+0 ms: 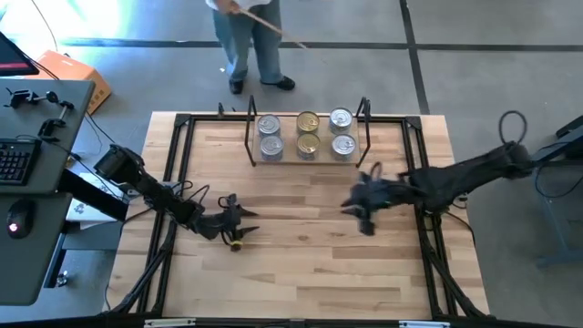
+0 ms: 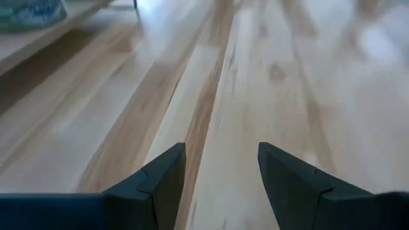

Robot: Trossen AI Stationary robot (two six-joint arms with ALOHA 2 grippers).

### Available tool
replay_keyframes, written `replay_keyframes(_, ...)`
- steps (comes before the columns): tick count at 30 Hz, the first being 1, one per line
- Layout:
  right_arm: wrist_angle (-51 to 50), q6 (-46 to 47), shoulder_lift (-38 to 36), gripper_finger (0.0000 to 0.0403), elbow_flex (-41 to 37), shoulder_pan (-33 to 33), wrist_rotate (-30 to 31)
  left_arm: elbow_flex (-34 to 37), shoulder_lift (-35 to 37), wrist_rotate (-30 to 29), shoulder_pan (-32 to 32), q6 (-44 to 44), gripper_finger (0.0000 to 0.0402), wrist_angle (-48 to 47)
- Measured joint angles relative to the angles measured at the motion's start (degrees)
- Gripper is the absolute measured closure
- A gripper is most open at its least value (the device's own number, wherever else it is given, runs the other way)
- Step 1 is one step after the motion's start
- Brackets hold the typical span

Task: Stack canned seafood by type on shelf
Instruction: Return to Home Position

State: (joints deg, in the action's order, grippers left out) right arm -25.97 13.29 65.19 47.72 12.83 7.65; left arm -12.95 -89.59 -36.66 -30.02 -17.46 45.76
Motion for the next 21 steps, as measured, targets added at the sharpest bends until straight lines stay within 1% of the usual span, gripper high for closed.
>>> replay_keyframes(2, 1.7, 3.3, -6.8, 0.0325, -5.2, 1.9, -0.1, 0.0, 0.8, 0.2, 0.2, 0.0, 0.0216, 2.8)
replay_keyframes(5, 3.1, 6.6, -16.6, 0.0325, -11.3, 4.0, 0.9, 0.0, 3.8, 3.1, 1.2, 1.6, 0.0225, 5.0)
replay_keyframes(9, 3.1, 7.7, -28.2, 0.0325, -16.5, 4.7, 1.3, 0.0, 10.6, 6.9, 3.8, 4.7, 0.0237, 4.4)
replay_keyframes(11, 3.0, 7.4, -33.2, 0.0325, -18.2, 4.7, 1.4, 0.0, 15.1, 9.1, 5.6, 6.3, 0.0242, 2.4)
replay_keyframes(13, 2.3, 7.2, -37.3, 0.0325, -19.1, 4.6, 1.4, 0.0, 20.5, 10.9, 7.8, 7.5, 0.0247, -2.2)
replay_keyframes(16, 0.7, 6.1, -42.0, 0.0325, -19.5, 4.4, 1.4, 0.0, 30.1, 11.9, 11.2, 7.7, 0.0252, -12.6)
replay_keyframes(19, 0.1, 5.9, -45.0, 0.0325, -19.5, 4.4, 1.4, 0.0, 40.0, 12.0, 13.7, 7.7, 0.0254, -22.7)
replay_keyframes(21, 0.1, 5.9, -46.2, 0.0325, -19.5, 4.4, 1.4, 0.0, 46.2, 12.0, 14.6, 8.2, 0.0255, -27.9)
